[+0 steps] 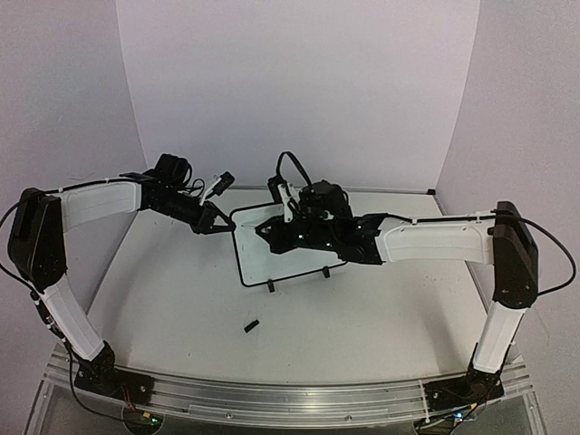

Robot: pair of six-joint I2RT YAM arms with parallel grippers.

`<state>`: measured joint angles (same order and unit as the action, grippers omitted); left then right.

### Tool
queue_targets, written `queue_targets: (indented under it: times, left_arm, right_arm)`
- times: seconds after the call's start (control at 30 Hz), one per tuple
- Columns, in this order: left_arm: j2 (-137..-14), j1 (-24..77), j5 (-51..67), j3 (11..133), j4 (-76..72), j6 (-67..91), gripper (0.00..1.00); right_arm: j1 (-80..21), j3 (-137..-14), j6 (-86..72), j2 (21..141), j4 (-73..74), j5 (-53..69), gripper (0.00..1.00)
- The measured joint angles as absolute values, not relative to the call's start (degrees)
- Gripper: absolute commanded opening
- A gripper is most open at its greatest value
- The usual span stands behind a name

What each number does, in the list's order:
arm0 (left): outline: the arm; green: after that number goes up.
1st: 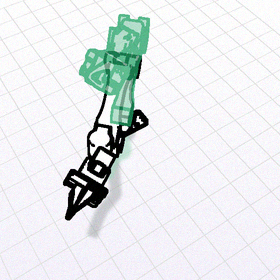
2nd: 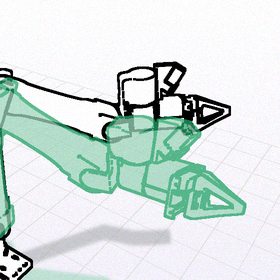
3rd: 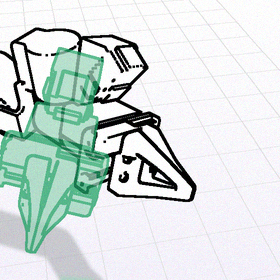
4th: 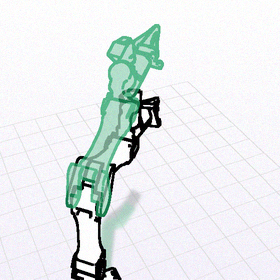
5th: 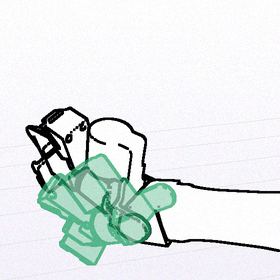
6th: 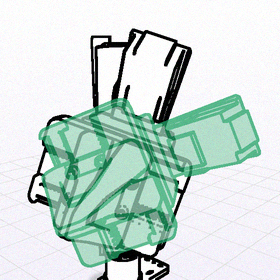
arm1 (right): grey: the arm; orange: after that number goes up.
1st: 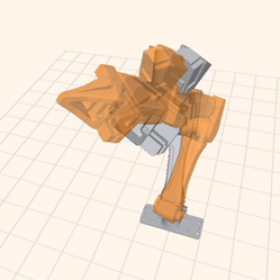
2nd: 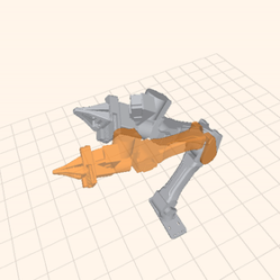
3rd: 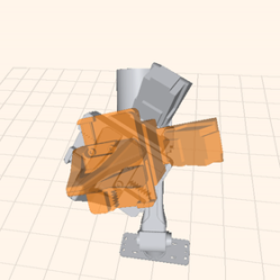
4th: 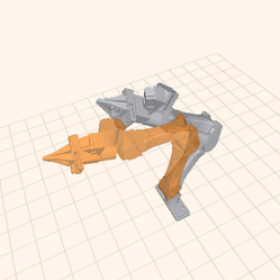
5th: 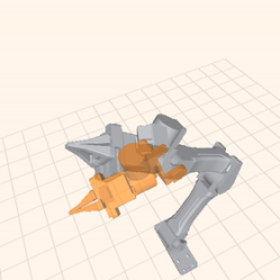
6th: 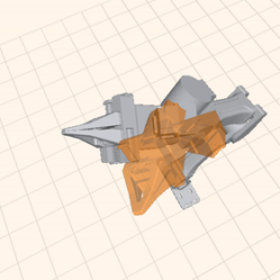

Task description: Write a sentence on the whiteboard

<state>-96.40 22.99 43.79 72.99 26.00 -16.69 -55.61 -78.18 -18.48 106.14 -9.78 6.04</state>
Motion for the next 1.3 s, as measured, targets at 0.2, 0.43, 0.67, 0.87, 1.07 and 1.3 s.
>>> queue_targets:
  times: [0.2, 0.43, 0.67, 0.87, 1.07, 1.3]
  left_arm:
    - [-96.4, 23.2, 43.6, 73.0, 26.0, -16.8, 0.0]
    - [-96.4, 23.3, 43.5, 73.0, 26.0, -16.8, 0.0]
    - [-96.4, 23.4, 43.3, 73.0, 25.9, -16.8, 0.0]
    - [-96.4, 23.4, 43.3, 73.0, 26.0, -16.8, 0.0]
    - [-96.4, 23.4, 43.3, 73.0, 26.0, -16.8, 0.0]
    - [-96.4, 23.4, 43.3, 73.0, 26.0, -16.8, 0.0]
  right_arm:
    - [-55.2, -79.2, -18.5, 106.9, -9.7, 6.1, 0.0]
    - [-54.5, -80.4, -18.5, 107.0, -9.9, 6.3, 0.0]
    - [-53.6, -81.3, -18.5, 108.7, -10.1, 6.9, 0.0]
    - [-53.6, -81.3, -18.8, 108.8, -10.0, 7.2, 0.0]
    - [-53.5, -80.1, -19.8, 108.8, -10.6, 7.7, 0.0]
    - [-53.5, -77.2, -21.0, 108.8, -10.4, 8.6, 0.0]
